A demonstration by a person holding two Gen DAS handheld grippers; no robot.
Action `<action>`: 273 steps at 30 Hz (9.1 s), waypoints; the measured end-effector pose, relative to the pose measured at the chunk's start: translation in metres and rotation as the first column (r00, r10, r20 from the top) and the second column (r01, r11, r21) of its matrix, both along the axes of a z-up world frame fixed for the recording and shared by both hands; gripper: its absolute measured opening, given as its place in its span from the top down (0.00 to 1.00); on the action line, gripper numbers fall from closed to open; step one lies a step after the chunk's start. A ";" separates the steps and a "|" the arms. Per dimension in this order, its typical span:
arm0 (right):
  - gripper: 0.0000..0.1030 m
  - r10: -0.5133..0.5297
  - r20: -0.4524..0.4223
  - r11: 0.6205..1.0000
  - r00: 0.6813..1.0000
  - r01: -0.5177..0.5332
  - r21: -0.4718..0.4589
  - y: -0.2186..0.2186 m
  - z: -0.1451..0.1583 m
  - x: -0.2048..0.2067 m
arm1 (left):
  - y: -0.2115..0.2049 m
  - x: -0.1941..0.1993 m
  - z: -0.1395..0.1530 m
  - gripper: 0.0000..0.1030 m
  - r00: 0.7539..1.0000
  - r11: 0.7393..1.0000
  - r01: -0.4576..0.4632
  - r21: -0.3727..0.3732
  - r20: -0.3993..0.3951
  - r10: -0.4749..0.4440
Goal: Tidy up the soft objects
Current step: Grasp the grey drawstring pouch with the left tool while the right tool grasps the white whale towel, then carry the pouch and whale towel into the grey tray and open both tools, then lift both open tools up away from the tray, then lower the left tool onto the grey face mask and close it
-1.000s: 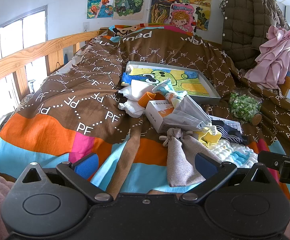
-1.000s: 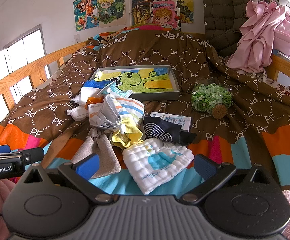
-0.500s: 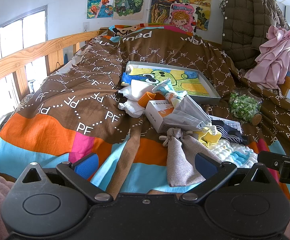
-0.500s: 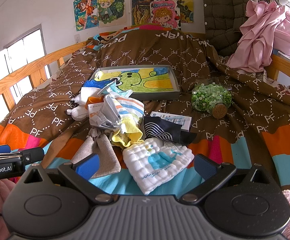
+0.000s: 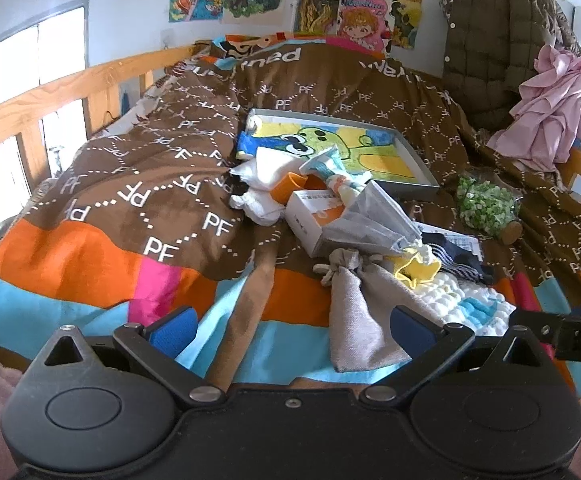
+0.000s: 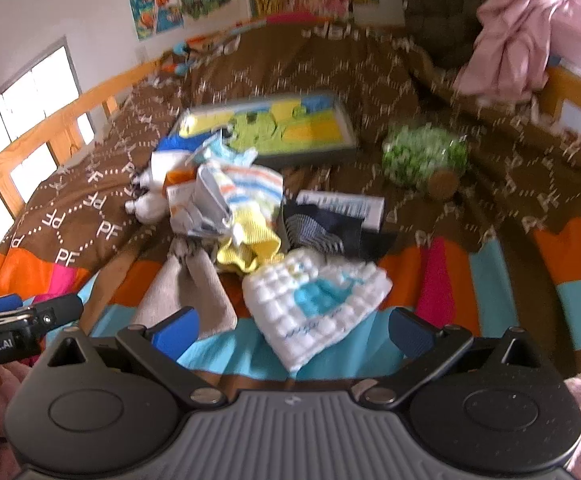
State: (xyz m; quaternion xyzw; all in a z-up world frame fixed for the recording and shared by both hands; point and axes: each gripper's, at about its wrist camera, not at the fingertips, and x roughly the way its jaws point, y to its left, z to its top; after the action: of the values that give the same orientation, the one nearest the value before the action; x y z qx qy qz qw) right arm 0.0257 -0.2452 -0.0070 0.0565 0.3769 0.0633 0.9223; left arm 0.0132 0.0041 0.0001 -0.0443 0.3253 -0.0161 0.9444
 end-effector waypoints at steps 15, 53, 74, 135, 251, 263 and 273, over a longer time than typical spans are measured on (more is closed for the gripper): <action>0.00 0.113 -0.207 0.993 0.972 -0.119 -0.021 -0.020 -0.008 0.085 | 0.002 0.082 -0.013 0.01 0.978 0.993 0.069 -0.091 -0.191 -0.086; 0.15 0.222 -0.346 0.951 0.912 -0.281 -0.131 0.017 -0.063 0.137 | -0.013 0.145 -0.077 0.38 0.891 0.897 0.051 -0.438 -0.387 -0.239; 0.81 0.279 -0.311 0.944 0.909 -0.319 -0.082 0.018 -0.054 0.127 | -0.017 0.110 -0.054 0.86 0.896 0.906 0.153 -0.394 -0.333 -0.296; 0.85 0.086 0.390 0.912 0.917 -0.229 0.339 0.030 0.002 0.345 | 0.064 0.347 -0.010 0.85 0.969 0.927 0.070 -0.368 0.246 0.024; 0.00 0.237 0.238 0.927 0.942 -0.146 -0.345 0.041 -0.007 0.076 | -0.001 0.108 -0.009 0.01 0.958 0.959 0.279 0.044 -0.079 -0.275; 0.00 0.294 0.033 0.870 0.955 -0.253 -0.423 0.062 -0.037 0.094 | 0.022 0.137 -0.033 0.01 0.965 0.980 0.133 -0.148 -0.207 -0.162; 0.00 0.298 0.017 0.867 0.954 -0.264 -0.422 0.064 -0.040 0.098 | 0.021 0.144 -0.041 0.01 0.958 0.939 0.083 -0.334 -0.234 -0.168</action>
State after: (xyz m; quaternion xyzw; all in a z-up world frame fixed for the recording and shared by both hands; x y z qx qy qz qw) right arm 0.1235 -0.1809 -0.0470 -0.1988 0.3478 0.1176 0.9087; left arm 0.1574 0.0252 -0.0409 -0.1781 0.4411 -0.1236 0.8709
